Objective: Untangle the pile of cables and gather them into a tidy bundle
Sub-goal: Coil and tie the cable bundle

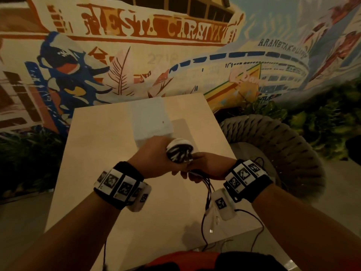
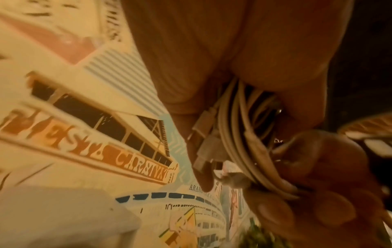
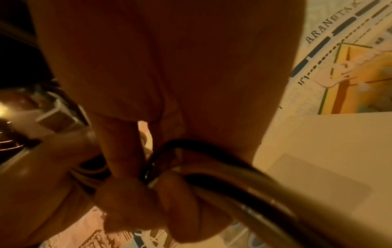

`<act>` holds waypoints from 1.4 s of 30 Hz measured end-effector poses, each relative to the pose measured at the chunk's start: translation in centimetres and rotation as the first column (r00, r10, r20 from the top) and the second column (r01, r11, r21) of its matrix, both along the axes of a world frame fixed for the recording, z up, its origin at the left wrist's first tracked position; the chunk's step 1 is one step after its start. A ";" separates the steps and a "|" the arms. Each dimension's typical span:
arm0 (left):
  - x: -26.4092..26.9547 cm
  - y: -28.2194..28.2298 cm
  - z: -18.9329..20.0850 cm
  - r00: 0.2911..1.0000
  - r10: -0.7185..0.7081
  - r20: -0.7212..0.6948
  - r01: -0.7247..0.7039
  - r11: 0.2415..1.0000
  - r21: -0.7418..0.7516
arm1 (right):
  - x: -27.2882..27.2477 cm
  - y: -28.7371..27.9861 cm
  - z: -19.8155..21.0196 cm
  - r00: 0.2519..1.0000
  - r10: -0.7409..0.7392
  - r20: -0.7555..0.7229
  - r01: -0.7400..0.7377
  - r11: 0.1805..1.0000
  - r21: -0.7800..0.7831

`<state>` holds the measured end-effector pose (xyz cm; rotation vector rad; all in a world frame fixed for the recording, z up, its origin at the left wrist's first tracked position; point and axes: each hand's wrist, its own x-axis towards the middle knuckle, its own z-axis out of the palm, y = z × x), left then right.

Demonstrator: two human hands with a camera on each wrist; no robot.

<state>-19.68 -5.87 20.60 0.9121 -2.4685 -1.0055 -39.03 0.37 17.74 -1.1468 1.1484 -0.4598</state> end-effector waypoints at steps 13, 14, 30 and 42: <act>-0.6 -0.3 -1.2 0.859 -0.171 0.482 0.371 0.858 -0.356 | -1.2 -1.4 -0.3 0.935 -0.224 0.273 0.110 0.920 0.377; -0.5 -0.3 -1.4 0.851 -0.174 0.495 0.382 0.853 -0.355 | -1.3 -1.5 -0.5 0.942 -0.216 0.258 0.110 0.922 0.371; -3.0 1.2 -4.1 0.674 -0.007 0.739 0.350 0.883 -0.312 | 2.7 -2.2 -0.9 0.757 0.150 -0.637 -0.169 0.985 0.030; -3.0 -0.1 -5.3 0.852 0.058 0.520 0.047 0.981 -0.187 | 0.2 -2.0 -1.1 0.805 0.152 -0.573 -0.100 0.987 0.123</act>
